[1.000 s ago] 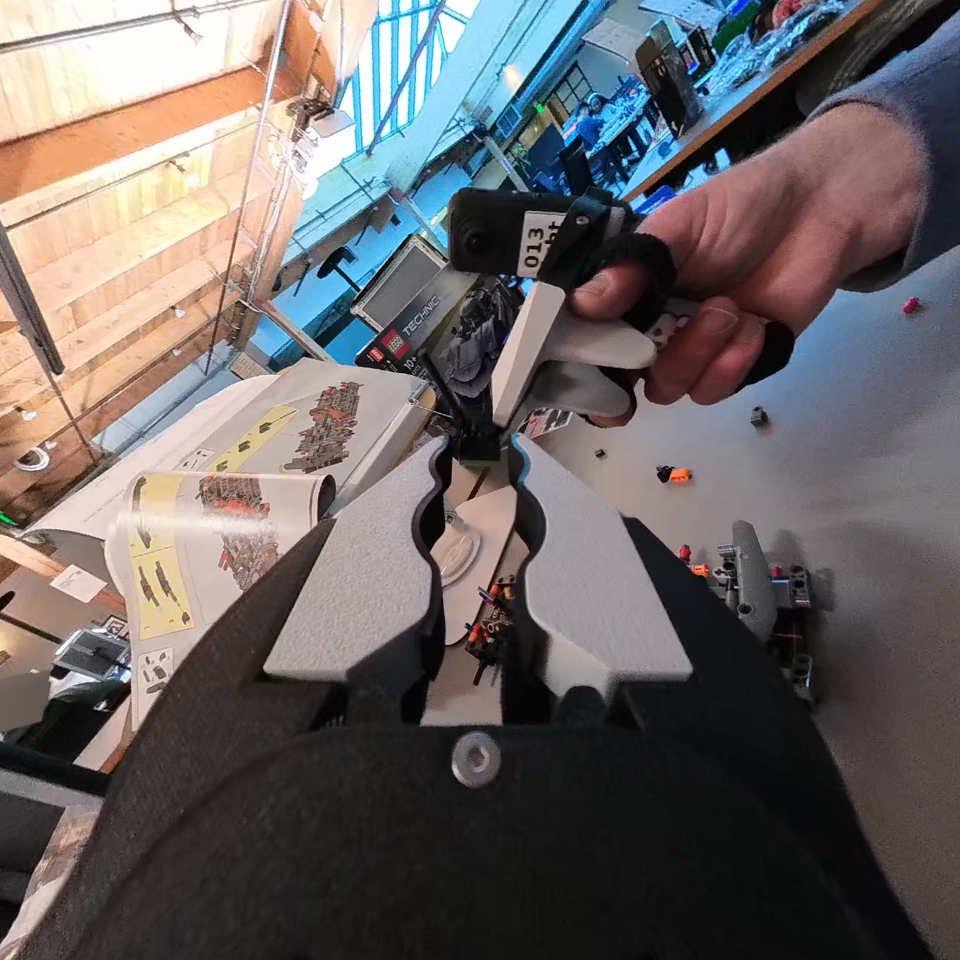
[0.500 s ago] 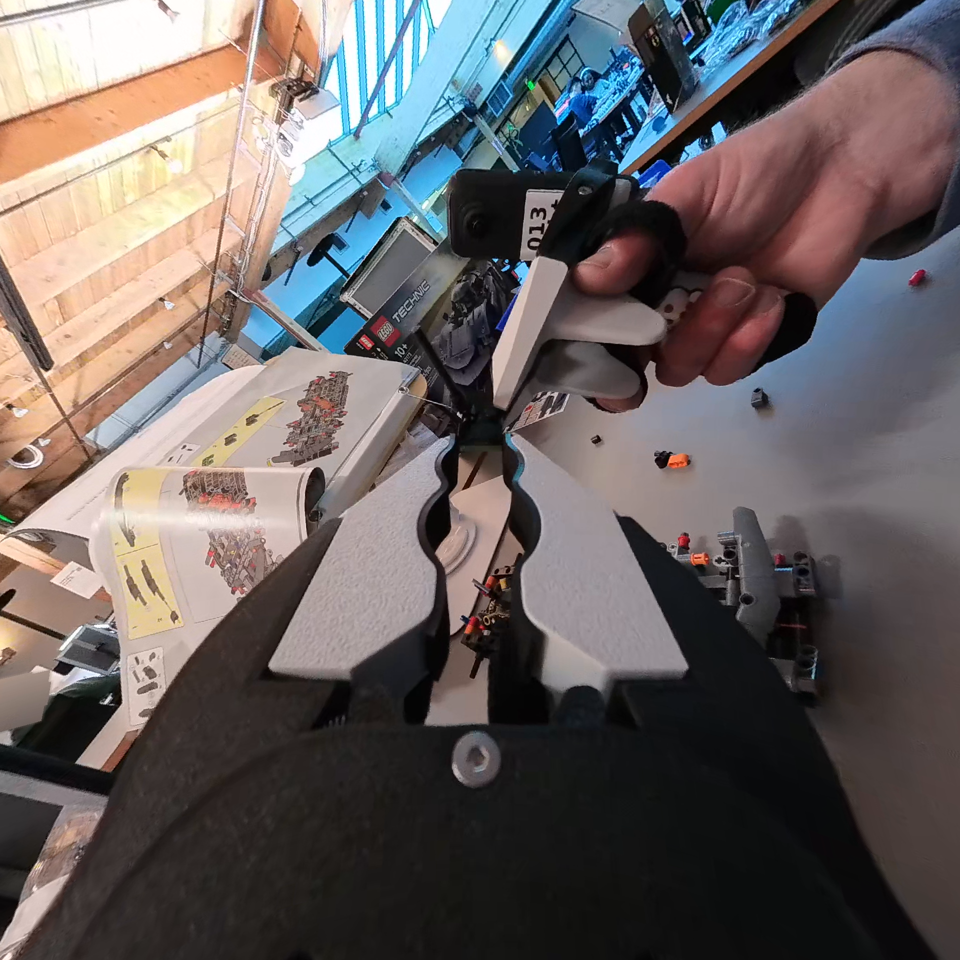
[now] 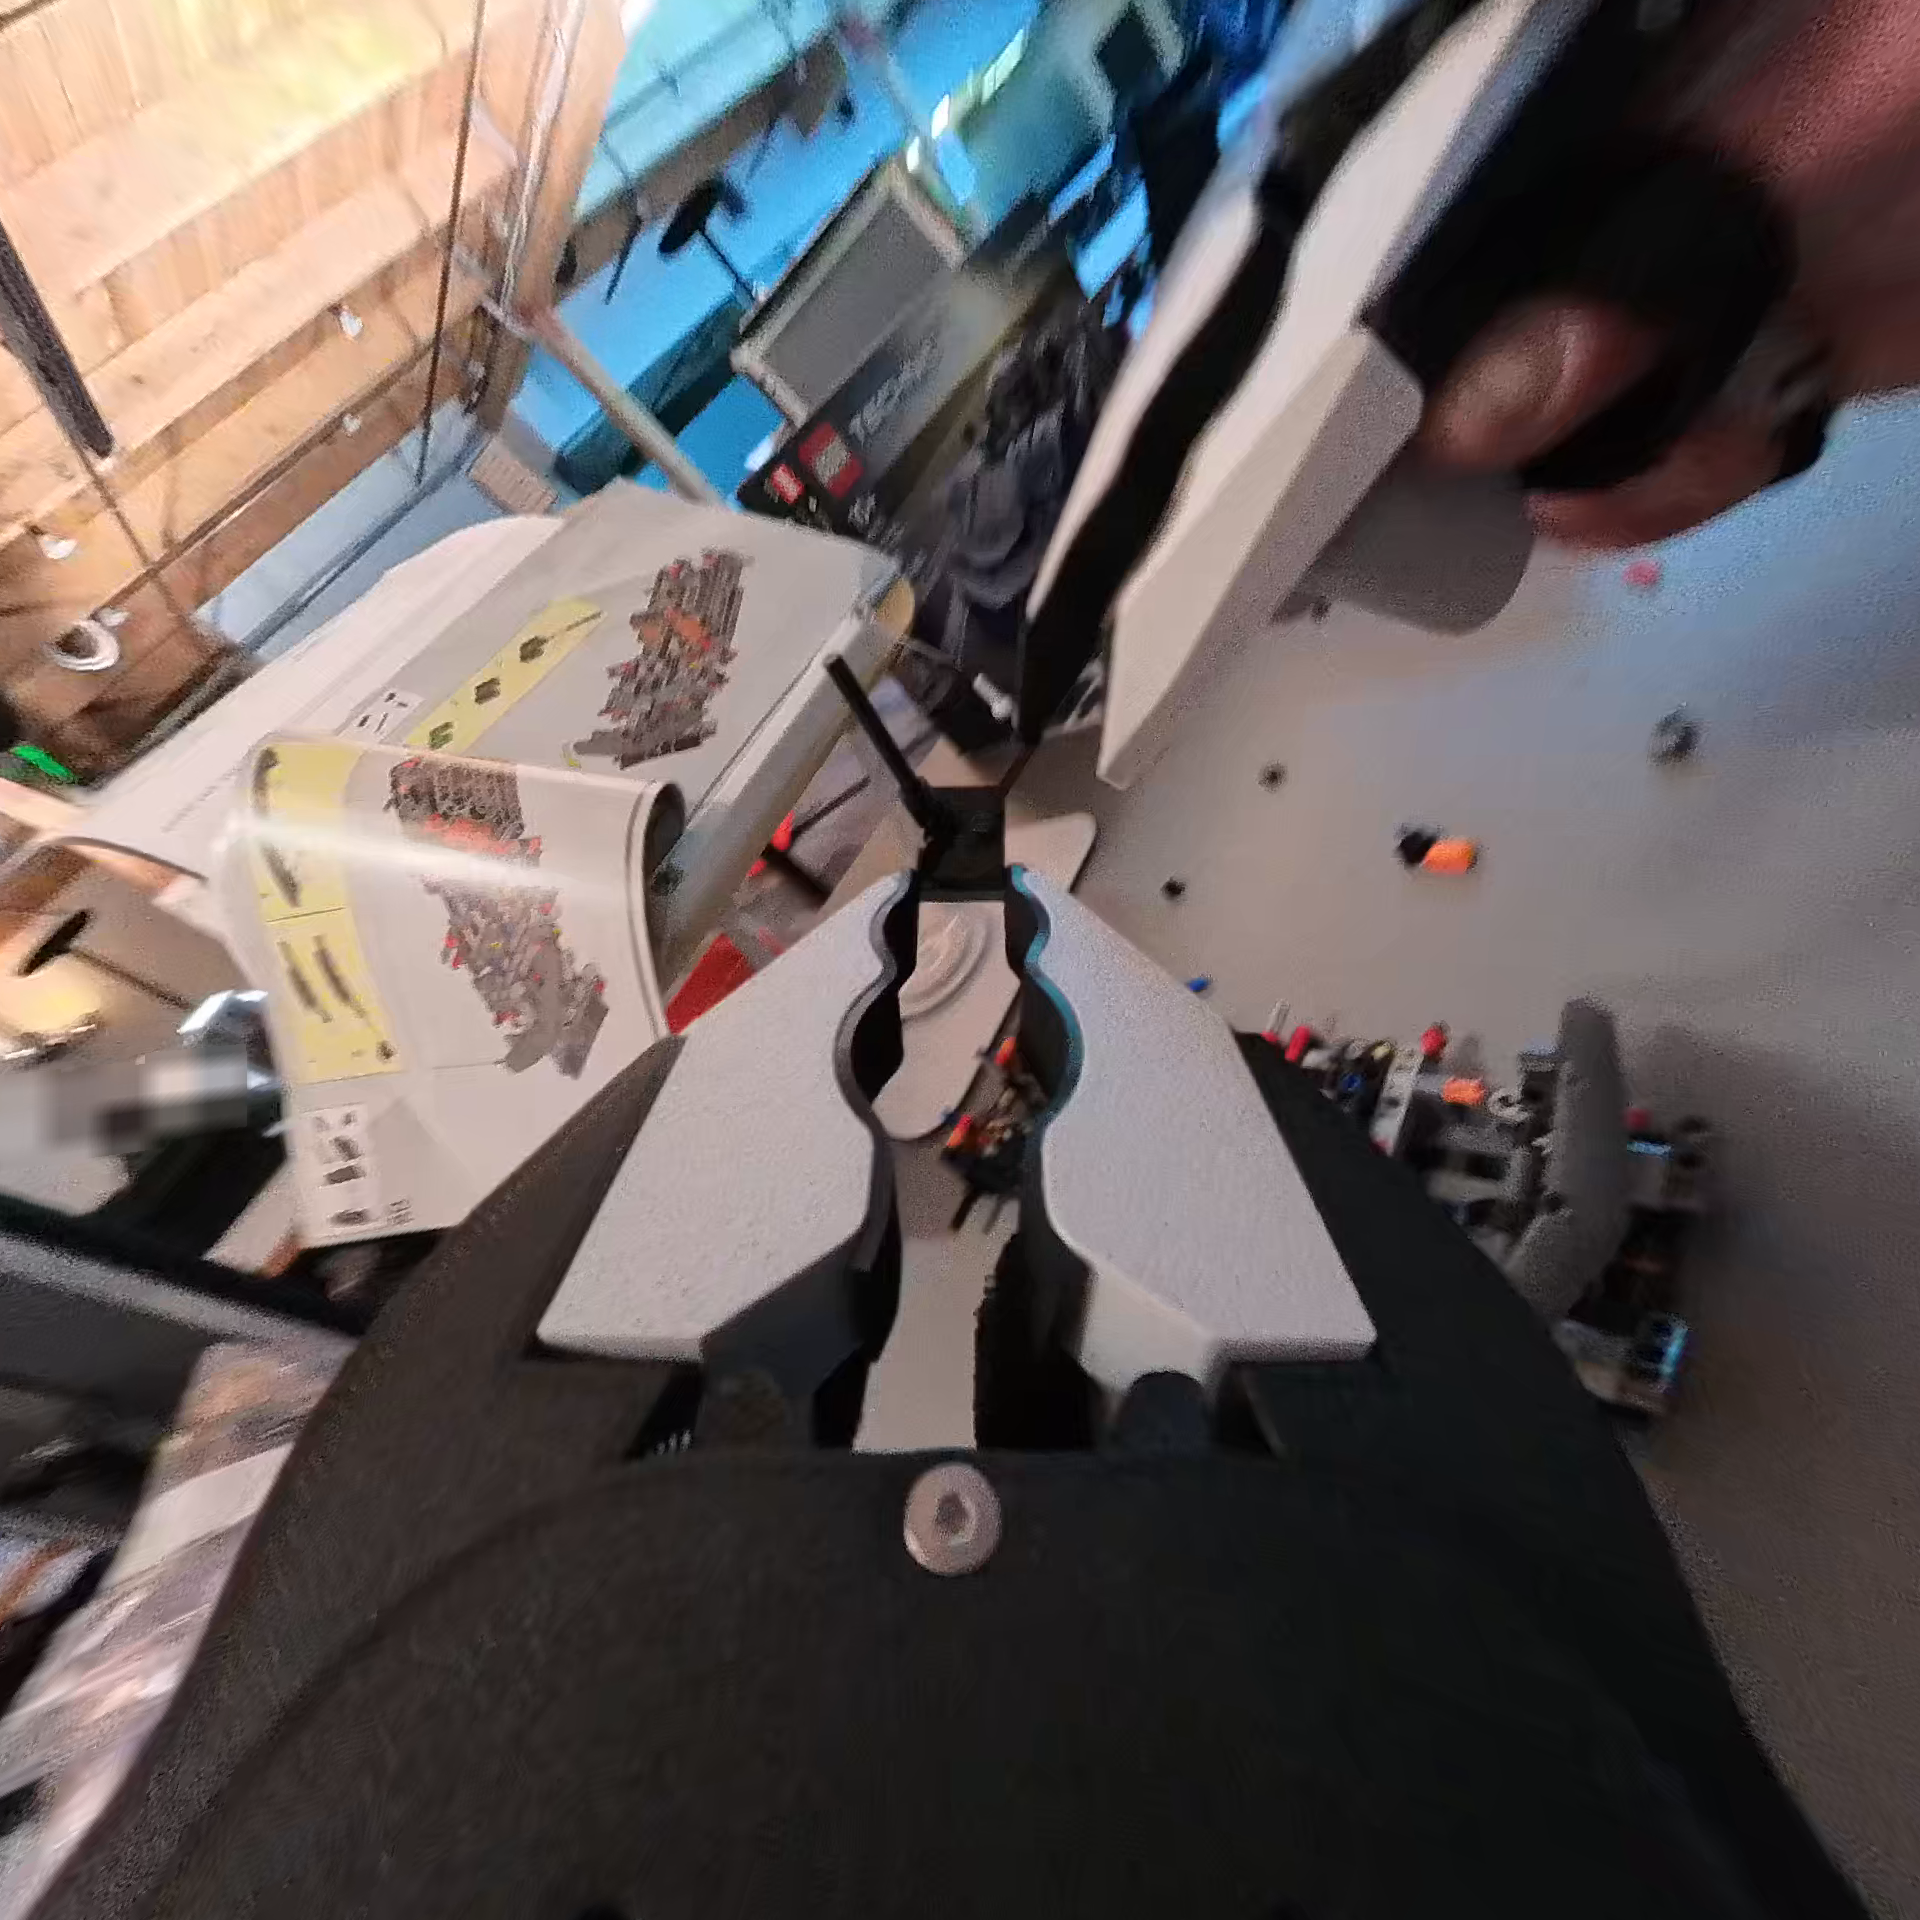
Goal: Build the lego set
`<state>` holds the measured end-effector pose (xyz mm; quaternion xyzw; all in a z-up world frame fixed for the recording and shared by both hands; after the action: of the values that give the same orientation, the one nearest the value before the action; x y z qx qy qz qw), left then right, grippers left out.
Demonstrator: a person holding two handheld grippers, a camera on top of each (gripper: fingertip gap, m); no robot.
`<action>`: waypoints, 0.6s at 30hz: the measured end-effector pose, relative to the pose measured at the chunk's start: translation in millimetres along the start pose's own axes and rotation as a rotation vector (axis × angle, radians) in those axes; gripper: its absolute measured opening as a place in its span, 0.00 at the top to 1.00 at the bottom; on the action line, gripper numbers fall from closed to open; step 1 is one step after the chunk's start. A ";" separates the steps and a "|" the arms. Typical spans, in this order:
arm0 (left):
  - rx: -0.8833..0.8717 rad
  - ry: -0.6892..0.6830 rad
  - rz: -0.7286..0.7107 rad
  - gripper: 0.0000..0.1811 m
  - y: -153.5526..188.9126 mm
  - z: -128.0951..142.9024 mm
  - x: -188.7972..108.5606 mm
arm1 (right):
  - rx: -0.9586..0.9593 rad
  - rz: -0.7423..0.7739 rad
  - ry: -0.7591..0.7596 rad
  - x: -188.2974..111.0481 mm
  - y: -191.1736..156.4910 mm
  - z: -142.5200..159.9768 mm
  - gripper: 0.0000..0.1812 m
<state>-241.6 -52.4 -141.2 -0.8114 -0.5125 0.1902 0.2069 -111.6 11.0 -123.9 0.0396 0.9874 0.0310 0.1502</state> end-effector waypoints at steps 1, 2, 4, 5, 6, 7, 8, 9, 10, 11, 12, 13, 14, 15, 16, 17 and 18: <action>0.048 -0.048 -0.030 0.92 3.4 -0.5 4.1 | -0.013 0.032 -0.020 0.6 -1.7 -3.1 0.80; 0.087 -0.087 -0.040 0.93 7.8 -1.0 8.3 | -0.008 0.046 -0.035 2.1 -3.6 -5.0 0.80; 0.143 -0.121 -0.057 0.92 14.8 -3.3 13.4 | 0.033 0.067 -0.060 6.8 -5.2 -3.9 0.79; 0.174 -0.140 -0.071 0.92 17.6 -3.7 15.0 | 0.044 0.090 -0.076 8.1 -3.8 -1.7 0.79; 0.193 -0.160 -0.075 0.92 19.8 -3.4 16.6 | 0.050 0.118 -0.090 8.0 -1.4 0.4 0.80; 0.192 -0.157 -0.071 0.92 21.8 -4.6 16.9 | 0.061 0.137 -0.096 7.2 0.4 2.0 0.81; 0.201 -0.162 -0.071 0.92 23.5 -5.5 17.1 | 0.079 0.137 -0.097 6.8 1.0 3.1 0.81; 0.224 -0.177 -0.073 0.92 25.0 -5.7 17.5 | 0.102 0.125 -0.097 7.0 0.6 4.2 0.81; 0.240 -0.182 -0.067 0.92 27.2 -6.0 17.7 | 0.133 0.104 -0.089 7.3 -0.4 5.1 0.82; 0.243 -0.182 -0.064 0.92 28.8 -6.3 17.4 | 0.171 0.081 -0.080 7.7 -0.9 6.4 0.84; 0.247 -0.194 -0.062 0.92 29.7 -5.5 17.3 | 0.194 0.075 -0.084 8.2 -0.5 8.6 0.86; 0.257 -0.200 -0.063 0.92 30.4 -4.8 17.1 | 0.195 0.084 -0.095 8.5 -0.2 10.9 0.88; 0.261 -0.195 -0.063 0.92 31.5 -4.9 16.4 | 0.195 0.088 -0.097 9.0 -0.9 12.6 0.89; 0.263 -0.202 -0.061 0.92 32.8 -4.3 16.1 | 0.200 0.088 -0.099 9.8 -2.1 13.7 0.89; 0.265 -0.208 -0.062 0.93 33.8 -3.5 15.8 | 0.197 0.093 -0.104 10.5 -3.2 14.7 0.89; 0.265 -0.208 -0.063 0.92 34.3 -2.9 15.3 | 0.190 0.098 -0.107 11.0 -4.3 15.5 0.89; 0.254 -0.209 -0.060 0.93 34.5 -2.2 15.0 | 0.189 0.101 -0.109 11.3 -4.9 16.2 0.89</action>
<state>-208.4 -52.5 -159.1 -0.7388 -0.5269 0.3306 0.2591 -117.8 7.9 -143.0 0.1051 0.9730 -0.0568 0.1977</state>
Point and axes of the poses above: each gripper's, where its closed fingertips meet, x out along the fingers, z out of its underside, y = z × x across the jaws, the point moved 8 cm from there along -x, back along the fingers, and after that the axes turned 8 degrees about -x, right-handed, at the moved point
